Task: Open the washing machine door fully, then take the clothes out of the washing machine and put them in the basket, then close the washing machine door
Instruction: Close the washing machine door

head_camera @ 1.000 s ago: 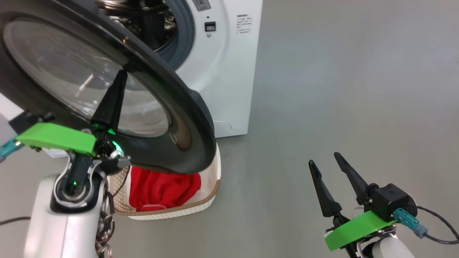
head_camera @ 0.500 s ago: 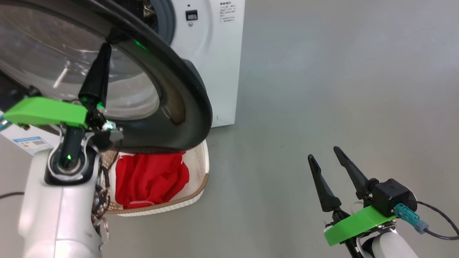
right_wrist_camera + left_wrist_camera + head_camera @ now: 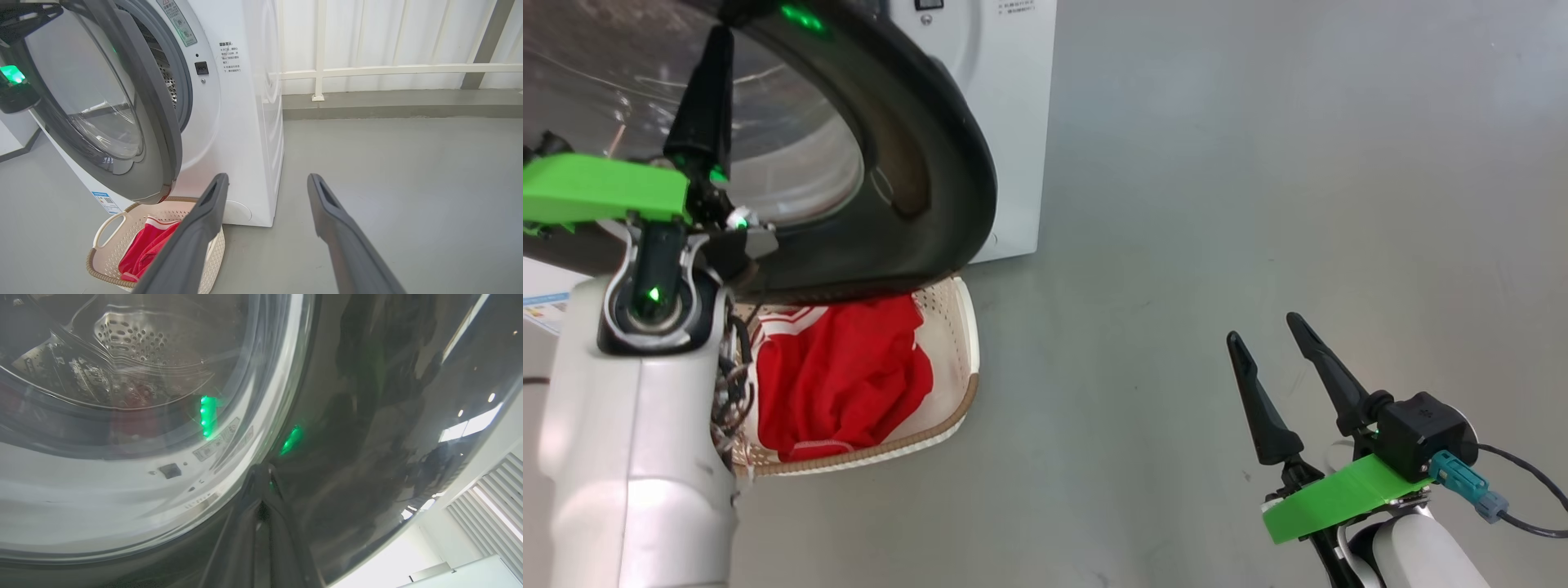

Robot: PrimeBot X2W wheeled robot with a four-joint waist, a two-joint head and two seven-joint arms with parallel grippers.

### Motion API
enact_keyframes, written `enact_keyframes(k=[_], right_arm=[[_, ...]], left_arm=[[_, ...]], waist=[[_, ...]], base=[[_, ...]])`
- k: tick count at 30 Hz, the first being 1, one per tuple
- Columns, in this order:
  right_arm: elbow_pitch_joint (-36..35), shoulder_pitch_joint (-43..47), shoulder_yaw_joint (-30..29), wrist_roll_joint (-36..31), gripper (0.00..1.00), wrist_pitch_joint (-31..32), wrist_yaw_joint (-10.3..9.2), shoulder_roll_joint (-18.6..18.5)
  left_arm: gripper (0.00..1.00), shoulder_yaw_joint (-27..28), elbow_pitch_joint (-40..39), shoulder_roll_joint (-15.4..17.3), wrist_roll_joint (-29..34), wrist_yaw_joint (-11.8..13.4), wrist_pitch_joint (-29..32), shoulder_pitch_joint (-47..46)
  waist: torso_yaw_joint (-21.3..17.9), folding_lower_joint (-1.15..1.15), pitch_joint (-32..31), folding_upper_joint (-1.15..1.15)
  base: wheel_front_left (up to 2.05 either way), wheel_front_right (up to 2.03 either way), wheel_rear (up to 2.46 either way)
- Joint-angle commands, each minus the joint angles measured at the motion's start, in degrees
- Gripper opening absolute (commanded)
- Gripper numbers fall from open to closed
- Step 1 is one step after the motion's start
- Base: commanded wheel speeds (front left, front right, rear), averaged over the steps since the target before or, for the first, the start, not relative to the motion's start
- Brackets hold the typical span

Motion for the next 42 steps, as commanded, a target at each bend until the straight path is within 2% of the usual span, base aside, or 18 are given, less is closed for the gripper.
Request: enact_keyframes(k=[1, 17, 29, 30, 31, 32, 42], right_arm=[[-1.6, -1.4, 1.1, 0.2, 1.0, -0.8, 0.36, -0.1], [-2.1, -2.4, 0.9, 1.0, 1.0, -0.8, 0.36, -0.1], [-1.6, -2.1, 0.6, 0.9, 1.0, -0.8, 0.36, -0.1], [-1.5, -2.0, 0.6, 0.9, 1.0, -0.8, 0.36, -0.1], [-1.4, -1.9, 0.5, 0.8, 1.0, -0.8, 0.36, -0.1], [-1.3, -1.8, 0.5, 0.7, 1.0, -0.8, 0.36, -0.1], [-0.1, -0.8, 0.8, 0.2, 1.0, -0.8, 0.36, -0.1]], left_arm=[[0.0, 0.9, -0.9, 1.8, 0.7, -0.9, 0.0, -2.9], [0.0, 1.1, 2.9, 3.3, 0.7, -1.4, -0.2, -8.2], [0.0, -1.2, 0.0, 3.3, 1.8, -1.4, 0.2, -2.2], [0.35, -1.5, -0.6, 3.4, 2.2, -1.4, 0.0, -1.3], [0.93, -1.6, -1.2, 3.4, 2.3, -1.4, 0.0, -0.4], [1.0, -1.8, -1.7, 3.4, 2.5, -1.4, -0.2, 0.6], [1.0, -4.4, -7.4, 3.4, 5.2, -1.4, -2.2, 11.6]], waist=[[-0.3, 0.0, 0.7, 0.0], [-2.6, 0.0, 3.4, 0.0], [-0.7, 0.0, 1.1, 0.0], [-0.4, 0.0, 0.8, 0.0], [0.0, 0.0, 0.4, 0.0], [0.4, 0.0, 0.1, 0.0], [4.5, 0.0, -4.2, 0.0]], base=[[0.0, 0.0, 0.0], [0.0, 0.0, 0.0], [0.0, 0.0, 0.0], [0.0, 0.0, 0.0], [0.0, 0.0, 0.0], [0.0, 0.0, 0.0], [0.0, 0.0, 0.0]])
